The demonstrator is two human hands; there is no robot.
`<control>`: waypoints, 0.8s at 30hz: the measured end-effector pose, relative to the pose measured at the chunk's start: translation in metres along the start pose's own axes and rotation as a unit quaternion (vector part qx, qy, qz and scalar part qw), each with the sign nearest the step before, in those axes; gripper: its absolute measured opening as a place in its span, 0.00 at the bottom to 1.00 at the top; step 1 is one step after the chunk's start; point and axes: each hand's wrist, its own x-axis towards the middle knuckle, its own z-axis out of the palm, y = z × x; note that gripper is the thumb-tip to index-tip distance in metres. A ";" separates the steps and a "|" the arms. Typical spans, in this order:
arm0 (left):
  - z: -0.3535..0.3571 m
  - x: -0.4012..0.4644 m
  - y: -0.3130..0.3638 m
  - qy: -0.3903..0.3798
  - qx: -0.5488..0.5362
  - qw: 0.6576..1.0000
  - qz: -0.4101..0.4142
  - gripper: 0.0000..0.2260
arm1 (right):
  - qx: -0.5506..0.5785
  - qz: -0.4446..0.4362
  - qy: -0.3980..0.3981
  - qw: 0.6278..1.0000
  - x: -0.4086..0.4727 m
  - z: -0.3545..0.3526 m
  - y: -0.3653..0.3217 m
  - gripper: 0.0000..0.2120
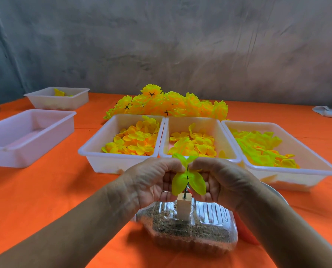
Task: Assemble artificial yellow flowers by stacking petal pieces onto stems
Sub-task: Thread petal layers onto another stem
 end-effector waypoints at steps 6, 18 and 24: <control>-0.008 -0.001 -0.003 0.004 0.011 1.000 0.018 0.06 | -0.039 -0.042 0.015 0.998 -0.001 -0.006 0.005 0.03; -0.005 0.000 -0.021 0.002 0.037 0.999 0.015 0.06 | -0.054 -0.046 0.024 0.997 -0.001 -0.005 0.019 0.04; -0.005 0.000 -0.020 -0.016 0.039 0.999 0.020 0.06 | -0.042 -0.041 0.022 0.998 0.001 -0.005 0.021 0.04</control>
